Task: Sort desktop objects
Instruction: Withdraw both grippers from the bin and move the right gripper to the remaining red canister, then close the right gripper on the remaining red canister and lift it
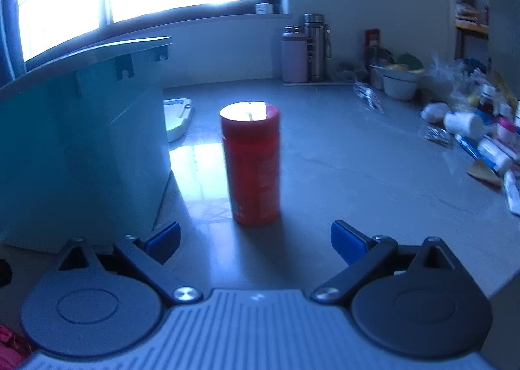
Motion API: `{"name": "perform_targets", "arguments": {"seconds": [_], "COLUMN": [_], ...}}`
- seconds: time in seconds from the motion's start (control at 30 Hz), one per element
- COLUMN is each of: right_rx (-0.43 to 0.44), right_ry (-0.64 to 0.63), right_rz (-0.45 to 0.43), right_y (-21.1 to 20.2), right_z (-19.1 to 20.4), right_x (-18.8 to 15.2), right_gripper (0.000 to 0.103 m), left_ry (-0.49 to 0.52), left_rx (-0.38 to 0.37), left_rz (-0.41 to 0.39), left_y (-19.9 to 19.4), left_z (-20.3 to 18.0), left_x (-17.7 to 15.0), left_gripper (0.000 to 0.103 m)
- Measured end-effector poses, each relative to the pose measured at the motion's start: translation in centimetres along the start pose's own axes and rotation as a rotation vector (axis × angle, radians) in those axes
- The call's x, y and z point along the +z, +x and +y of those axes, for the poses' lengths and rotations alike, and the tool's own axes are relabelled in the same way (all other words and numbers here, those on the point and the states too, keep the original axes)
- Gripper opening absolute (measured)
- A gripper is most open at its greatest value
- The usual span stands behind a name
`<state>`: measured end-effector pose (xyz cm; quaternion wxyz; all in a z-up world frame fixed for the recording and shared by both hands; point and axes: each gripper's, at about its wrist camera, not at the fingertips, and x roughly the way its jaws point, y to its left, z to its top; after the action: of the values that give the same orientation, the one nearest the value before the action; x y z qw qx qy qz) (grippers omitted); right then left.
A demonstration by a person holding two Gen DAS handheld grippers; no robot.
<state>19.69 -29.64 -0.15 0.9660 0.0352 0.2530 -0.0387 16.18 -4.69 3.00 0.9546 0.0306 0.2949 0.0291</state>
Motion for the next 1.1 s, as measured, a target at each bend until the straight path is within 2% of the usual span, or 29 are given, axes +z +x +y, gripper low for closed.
{"name": "perform_targets", "arguments": {"seconds": [0.3,0.53,0.83,0.87,0.9,0.93,1.1], "right_rx": [0.039,0.022,-0.002,-0.001,-0.001,-0.003,-0.003], "right_ry": [0.009,0.014,0.028,0.026,0.025,0.024,0.012], "right_rz": [0.01,0.041,0.059,0.063,0.066,0.069,0.074], "right_y": [3.1,5.4,8.0,8.1,8.3,8.3,8.0], "right_z": [0.8,1.0,0.2,0.2,0.2,0.2,0.4], "right_x": [1.7,2.8,3.7,3.7,3.7,3.7,3.5], "right_gripper": [0.099,0.099,0.099,0.087,0.052,0.05,0.049], "left_ry": [-0.028,-0.082,-0.099,-0.098,-0.096,-0.094,-0.089], "left_rx": [0.037,0.065,0.078,0.077,0.075,0.074,0.064], "left_rz": [0.003,0.015,0.021,0.021,0.021,0.02,0.013], "left_y": [0.8,1.8,3.5,3.6,3.7,3.8,4.0], "left_z": [0.6,1.6,1.9,1.8,1.8,1.8,1.5], "left_x": [0.7,1.1,2.0,2.0,2.0,2.0,2.3], "left_gripper": [0.101,0.101,0.101,0.101,0.101,0.101,0.101]}}
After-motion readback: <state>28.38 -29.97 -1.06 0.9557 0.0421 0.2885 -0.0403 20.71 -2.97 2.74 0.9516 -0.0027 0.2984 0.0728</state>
